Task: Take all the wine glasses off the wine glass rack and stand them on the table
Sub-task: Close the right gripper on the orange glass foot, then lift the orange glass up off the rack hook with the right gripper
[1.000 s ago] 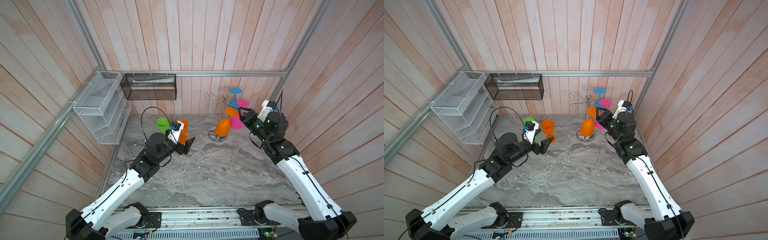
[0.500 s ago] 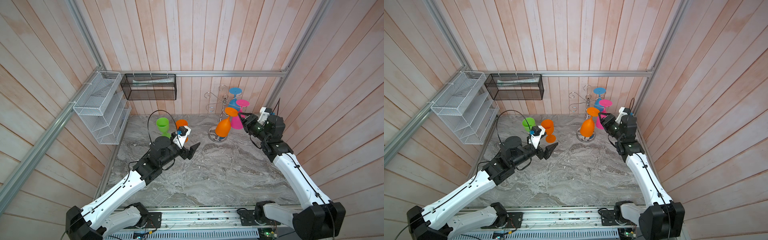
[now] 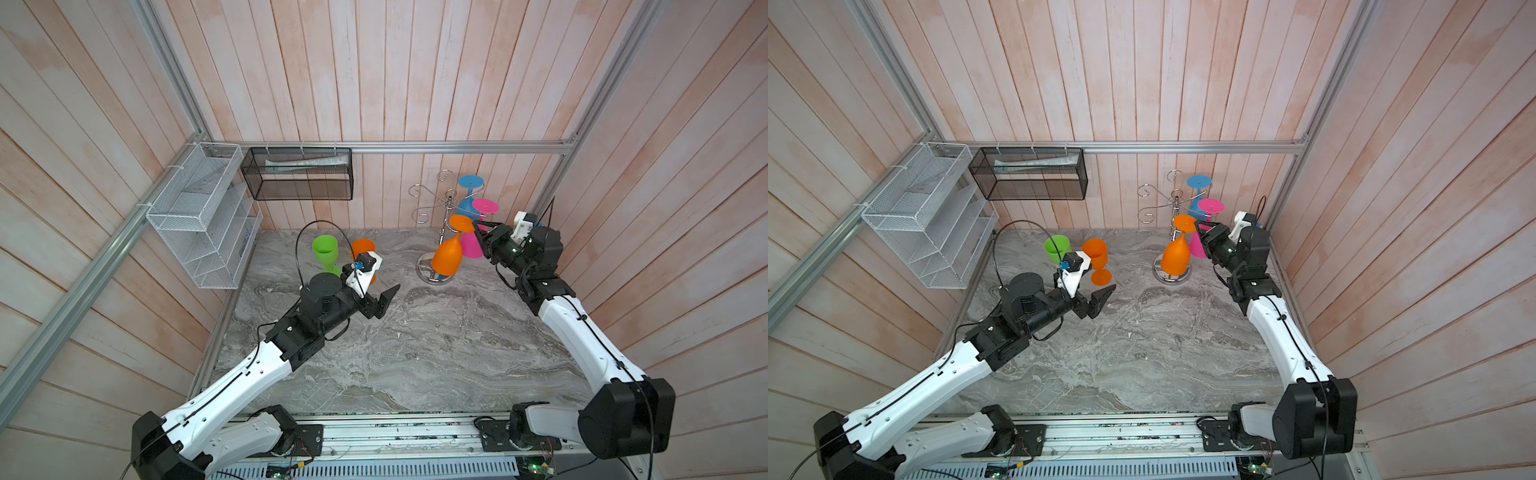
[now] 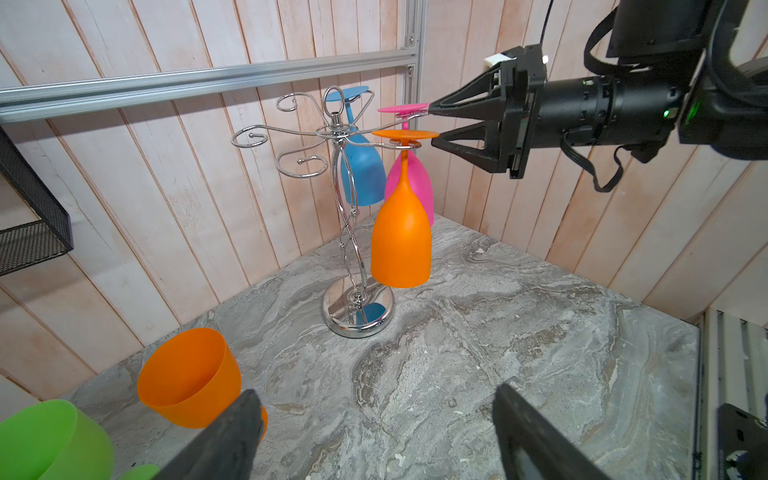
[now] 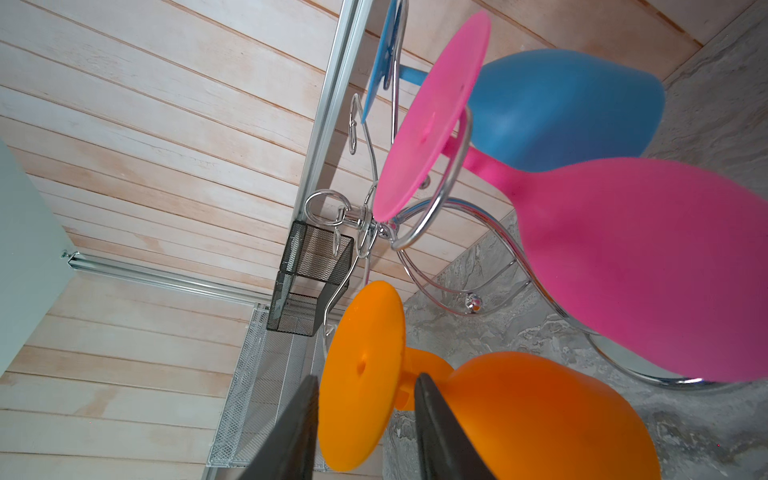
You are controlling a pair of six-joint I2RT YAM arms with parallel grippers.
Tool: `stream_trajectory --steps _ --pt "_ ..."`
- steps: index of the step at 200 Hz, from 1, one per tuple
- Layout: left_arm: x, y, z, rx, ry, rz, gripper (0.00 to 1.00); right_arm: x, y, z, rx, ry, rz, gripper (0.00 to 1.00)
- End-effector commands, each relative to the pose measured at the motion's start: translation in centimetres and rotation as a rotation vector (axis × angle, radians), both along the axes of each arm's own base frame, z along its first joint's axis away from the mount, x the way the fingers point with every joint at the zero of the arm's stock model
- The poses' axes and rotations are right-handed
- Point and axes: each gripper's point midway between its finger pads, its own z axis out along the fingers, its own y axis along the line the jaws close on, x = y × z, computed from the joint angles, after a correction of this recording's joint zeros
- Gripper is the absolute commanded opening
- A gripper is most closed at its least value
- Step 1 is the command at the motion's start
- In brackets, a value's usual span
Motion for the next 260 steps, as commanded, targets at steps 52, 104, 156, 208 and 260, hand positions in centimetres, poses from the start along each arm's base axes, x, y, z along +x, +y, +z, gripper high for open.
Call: stream_trajectory --steps 52,104,156,208,260 --pt "0.0 0.1 -0.5 0.013 -0.011 0.004 0.89 1.4 0.5 0.0 0.046 -0.016 0.029 0.30" --pt "-0.1 -0.1 -0.5 0.013 -0.010 -0.004 0.89 1.8 0.6 -0.1 0.057 -0.018 0.033 0.20" --pt "-0.4 -0.4 -0.5 0.013 -0.014 -0.027 0.89 1.7 0.6 0.3 0.064 -0.030 0.028 0.07" --pt "-0.6 -0.3 -0.3 0.008 -0.020 -0.030 0.89 1.3 0.7 1.1 0.057 -0.047 0.023 0.00" --pt "-0.6 -0.2 -0.3 0.011 -0.024 -0.025 0.89 0.7 0.8 2.4 0.046 -0.075 0.015 0.00"
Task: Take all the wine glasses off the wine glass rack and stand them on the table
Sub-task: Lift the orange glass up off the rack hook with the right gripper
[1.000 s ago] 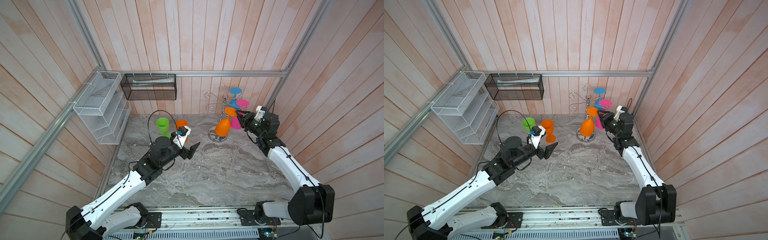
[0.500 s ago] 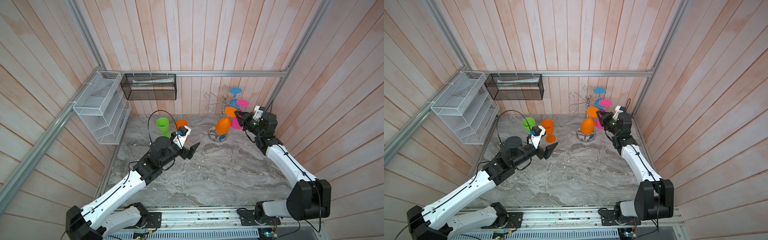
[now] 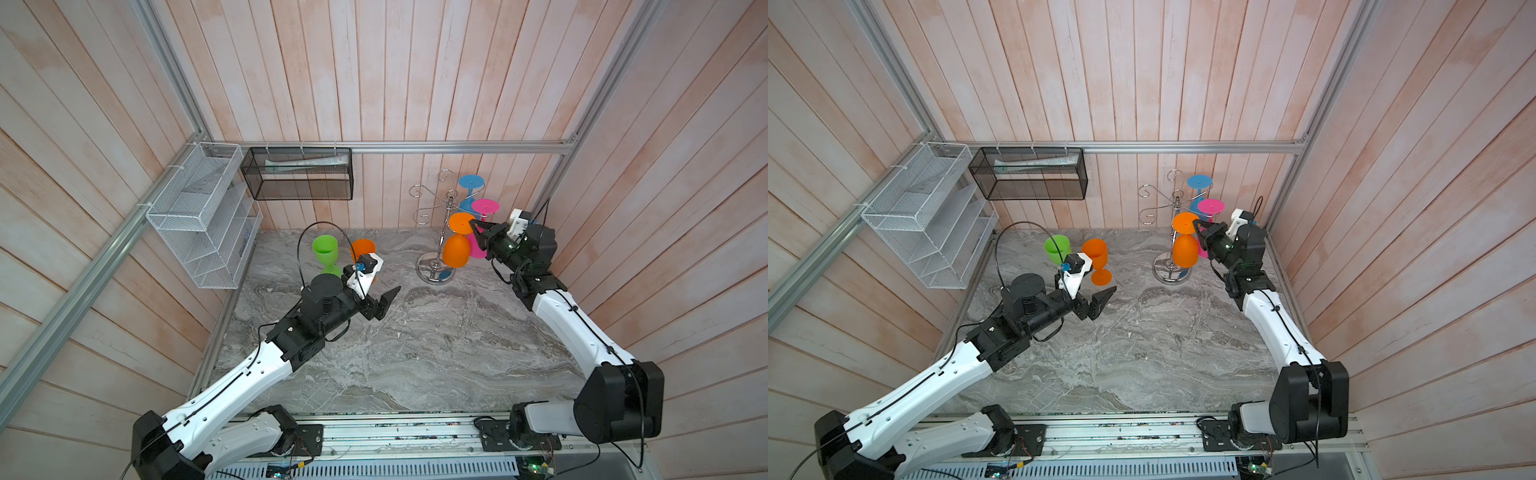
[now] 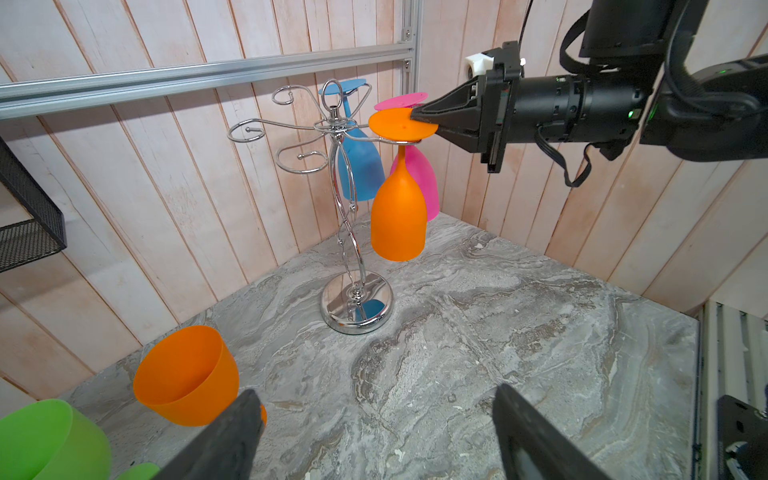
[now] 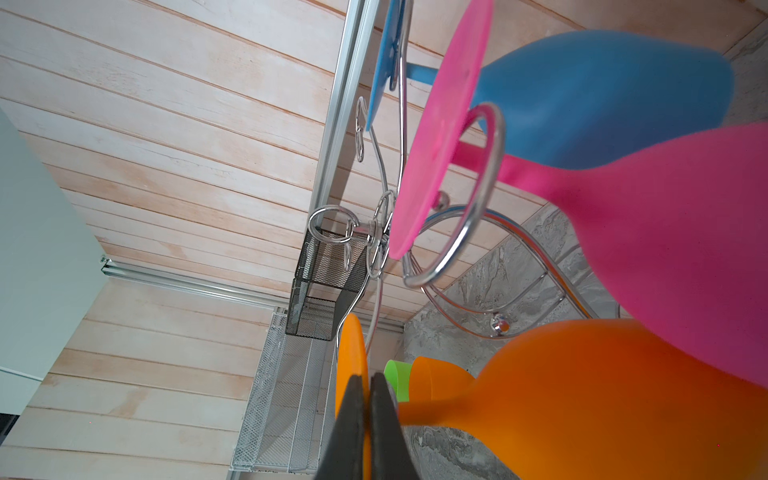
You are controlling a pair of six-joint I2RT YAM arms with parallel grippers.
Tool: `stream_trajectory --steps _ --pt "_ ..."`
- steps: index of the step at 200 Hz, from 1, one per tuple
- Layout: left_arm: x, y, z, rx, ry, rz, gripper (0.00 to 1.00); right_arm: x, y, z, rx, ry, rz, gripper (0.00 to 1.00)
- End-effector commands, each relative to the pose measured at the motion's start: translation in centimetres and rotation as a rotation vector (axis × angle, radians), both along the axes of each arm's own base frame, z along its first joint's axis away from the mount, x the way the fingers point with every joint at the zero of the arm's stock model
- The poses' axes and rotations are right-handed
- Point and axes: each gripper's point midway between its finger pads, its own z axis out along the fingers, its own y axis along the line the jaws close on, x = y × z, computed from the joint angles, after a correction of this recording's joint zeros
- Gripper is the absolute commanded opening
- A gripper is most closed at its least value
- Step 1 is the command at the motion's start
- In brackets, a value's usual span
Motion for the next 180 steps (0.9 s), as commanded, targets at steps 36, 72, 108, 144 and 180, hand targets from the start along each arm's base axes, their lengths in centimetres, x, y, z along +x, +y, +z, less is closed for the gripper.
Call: stream_trajectory --steps 36,72,108,144,180 --pt "-0.4 0.0 0.2 -0.002 -0.026 -0.014 0.89 -1.1 0.4 3.2 -0.024 -0.070 -0.012 0.00" --pt "-0.5 0.0 0.3 -0.002 -0.029 -0.014 0.89 -1.6 0.8 3.7 -0.034 -0.081 -0.015 0.00" --pt "-0.5 0.1 0.4 -0.005 -0.031 -0.012 0.89 -2.1 1.1 4.0 -0.044 -0.088 -0.018 0.00" --pt "-0.5 0.1 0.4 -0.005 -0.032 -0.012 0.89 -2.4 1.7 4.3 -0.046 -0.092 -0.013 0.00" --pt "-0.5 0.1 0.3 -0.003 -0.031 -0.012 0.89 -2.2 2.2 4.2 -0.051 -0.088 -0.008 0.00"
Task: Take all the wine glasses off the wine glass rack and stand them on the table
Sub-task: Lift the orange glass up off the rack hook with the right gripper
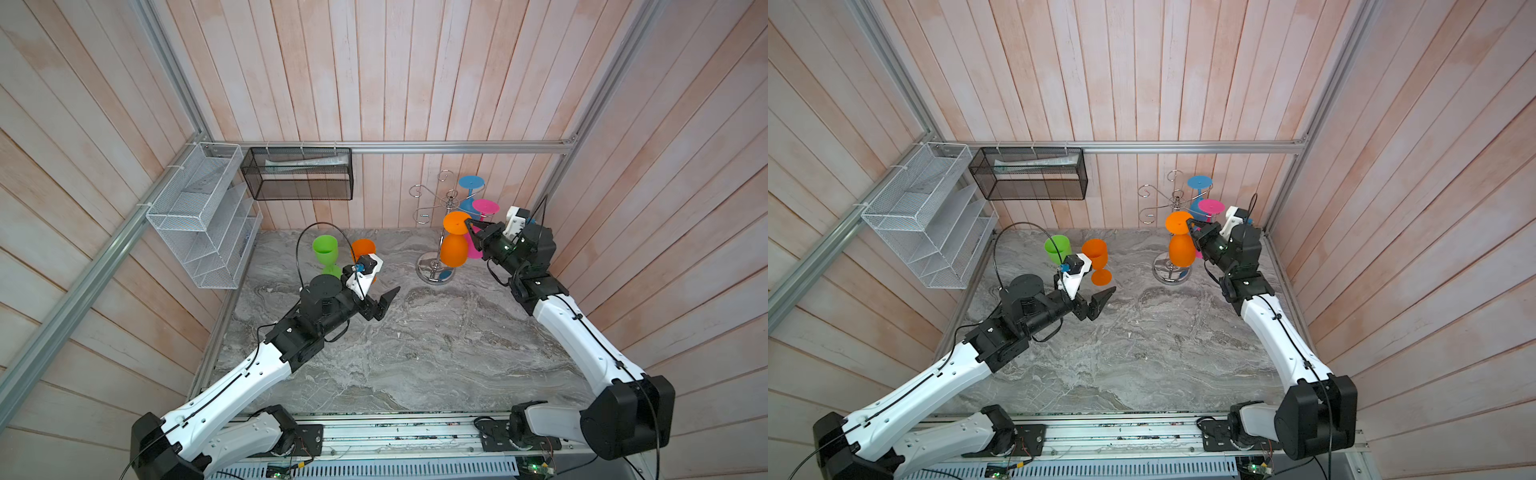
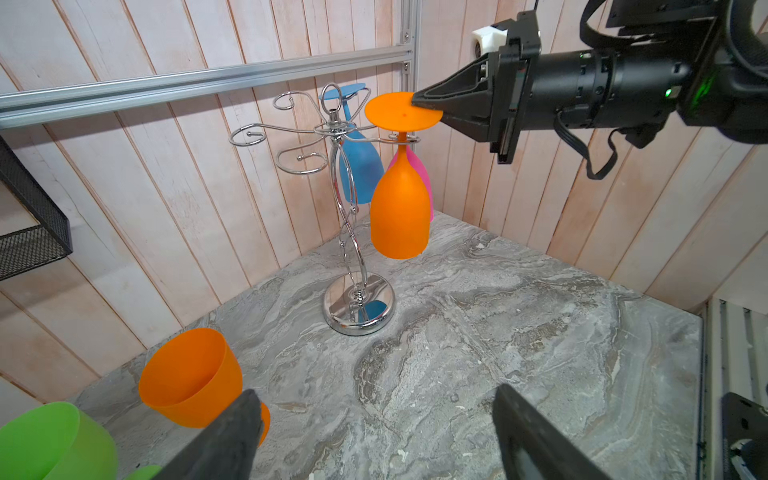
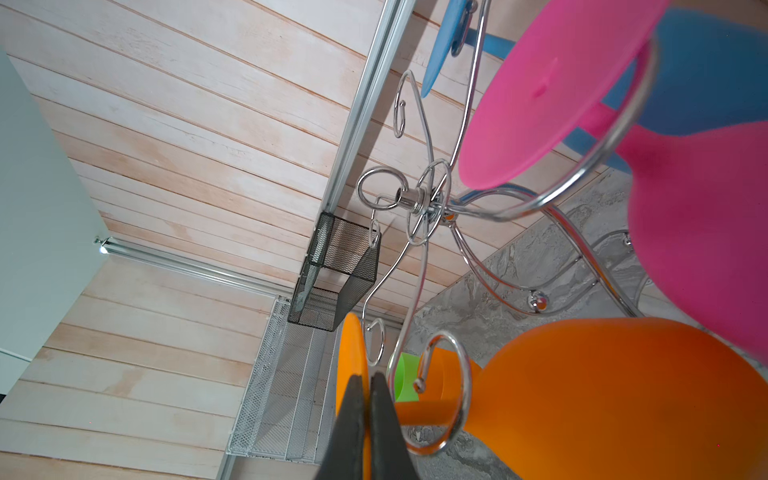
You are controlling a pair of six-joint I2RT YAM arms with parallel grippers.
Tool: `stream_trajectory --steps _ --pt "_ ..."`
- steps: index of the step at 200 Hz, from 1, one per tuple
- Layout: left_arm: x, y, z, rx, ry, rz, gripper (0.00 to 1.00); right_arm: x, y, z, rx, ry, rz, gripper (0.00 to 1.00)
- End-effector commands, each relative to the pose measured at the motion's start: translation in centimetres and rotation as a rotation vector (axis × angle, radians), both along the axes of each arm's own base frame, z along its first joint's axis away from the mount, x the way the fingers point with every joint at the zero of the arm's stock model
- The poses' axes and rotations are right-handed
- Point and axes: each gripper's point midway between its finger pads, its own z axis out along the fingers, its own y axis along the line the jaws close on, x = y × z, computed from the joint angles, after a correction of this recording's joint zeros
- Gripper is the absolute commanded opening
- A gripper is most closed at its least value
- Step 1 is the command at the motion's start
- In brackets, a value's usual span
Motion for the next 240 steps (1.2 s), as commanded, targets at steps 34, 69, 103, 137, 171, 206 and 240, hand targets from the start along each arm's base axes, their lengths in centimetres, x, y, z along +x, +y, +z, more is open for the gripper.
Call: stream_trajectory --steps 34,69,103,137,171,206,240 --pt "-0.3 -0.1 0.1 -0.002 -0.019 -0.010 0.89 0.3 0.3 2.1 -0.012 -0.049 -0.013 0.00" --pt "-0.3 -0.1 0.0 -0.002 -0.018 -0.013 0.89 1.0 0.3 2.2 -0.022 -0.048 -0.025 0.00" --pt "-0.4 -0.1 0.0 -0.002 -0.018 -0.015 0.89 2.1 0.2 2.5 -0.027 -0.051 -0.040 0.00" --pt "-0.5 -0.2 0.1 -0.002 -0.021 -0.018 0.89 3.4 0.0 2.5 -0.031 -0.048 -0.051 0.00" --pt "-0.6 -0.3 0.0 0.000 -0.023 -0.023 0.89 4.1 -1.2 2.5 -0.028 -0.052 -0.084 0.00" --pt "-0.8 -0.5 0.0 -0.003 -0.022 -0.034 0.89 4.4 -2.5 2.1 -0.028 -0.048 -0.113 0.00" --pt "-0.9 -0.6 0.0 -0.001 -0.023 -0.038 0.89 4.3 -3.4 1.7 -0.024 -0.045 -0.130 0.00"
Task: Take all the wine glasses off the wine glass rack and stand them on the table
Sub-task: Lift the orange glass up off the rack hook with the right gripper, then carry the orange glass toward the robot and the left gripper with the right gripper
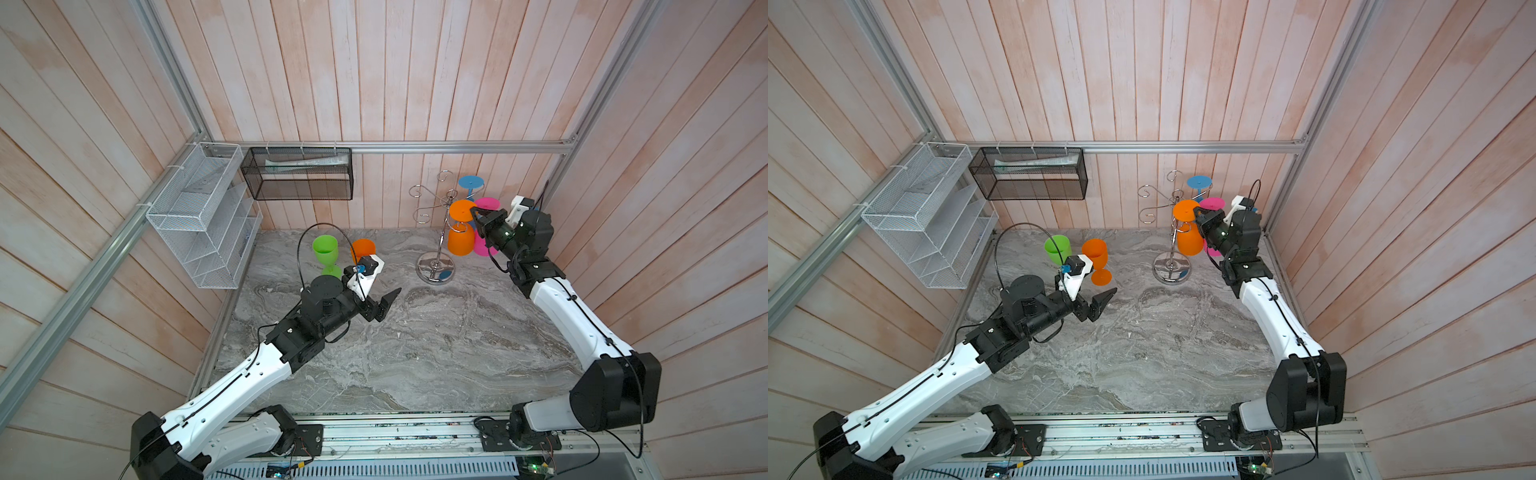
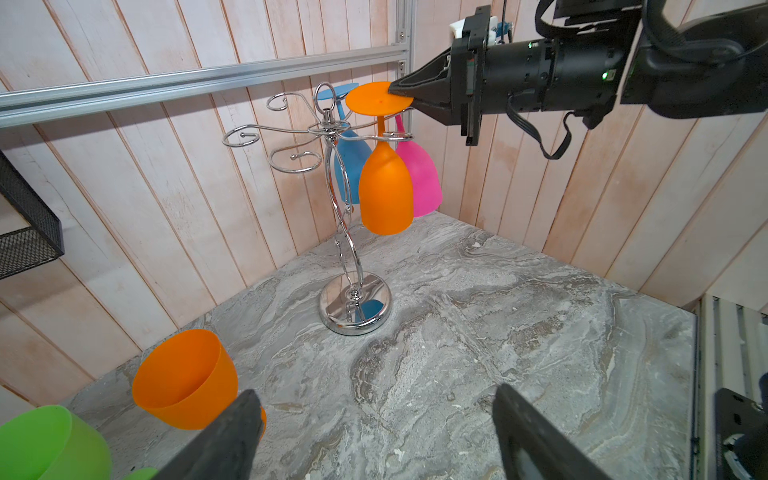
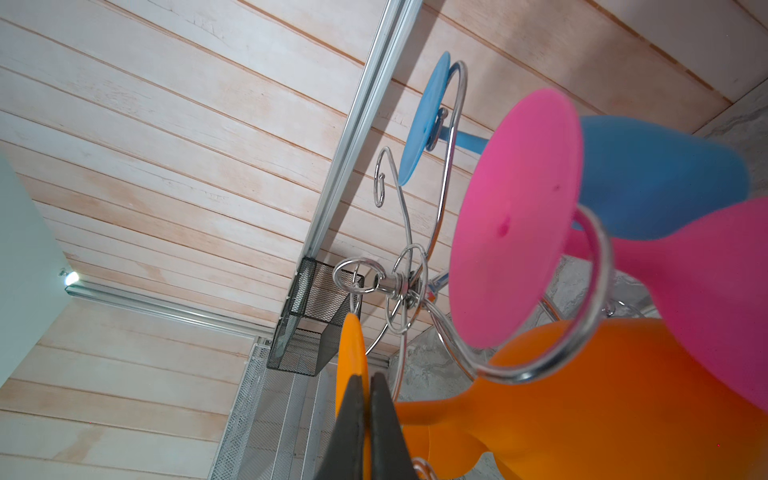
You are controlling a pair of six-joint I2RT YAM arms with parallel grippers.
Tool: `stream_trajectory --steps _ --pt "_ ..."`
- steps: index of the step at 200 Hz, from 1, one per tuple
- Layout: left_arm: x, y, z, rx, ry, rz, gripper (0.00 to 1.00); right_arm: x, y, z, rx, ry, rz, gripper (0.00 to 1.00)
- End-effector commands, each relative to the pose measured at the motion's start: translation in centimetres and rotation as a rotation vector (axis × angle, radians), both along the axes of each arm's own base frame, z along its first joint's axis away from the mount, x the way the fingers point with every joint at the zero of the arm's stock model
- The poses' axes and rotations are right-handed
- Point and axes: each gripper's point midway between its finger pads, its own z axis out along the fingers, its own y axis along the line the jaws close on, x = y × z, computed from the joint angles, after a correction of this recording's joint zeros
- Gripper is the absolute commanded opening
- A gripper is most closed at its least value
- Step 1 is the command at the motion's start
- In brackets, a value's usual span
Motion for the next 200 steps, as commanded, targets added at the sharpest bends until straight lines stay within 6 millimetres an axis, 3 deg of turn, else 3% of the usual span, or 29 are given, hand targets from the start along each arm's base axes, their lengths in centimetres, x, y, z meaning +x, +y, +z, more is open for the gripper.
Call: stream_trajectory --steps 1,86,133,200 --pt "-0.5 -0.2 0.1 -0.003 -0.022 -0.025 0.89 -0.1 -0.9 1.2 0.000 -0.047 -0.027 0.00" --pt "-0.5 -0.4 -0.2 0.002 -0.016 -0.029 0.89 -2.3 -2.3 1.1 0.000 -0.053 -0.059 0.00" --pt "-0.6 -0.5 -0.3 0.008 -0.015 -0.031 0.89 -4.6 -2.8 1.4 -0.005 -0.065 -0.069 0.00" --pt "-0.6 -0.6 -0.4 0.013 -0.016 -0.029 0.89 -8.2 -2.9 0.2 -0.034 -0.049 -0.067 0.00"
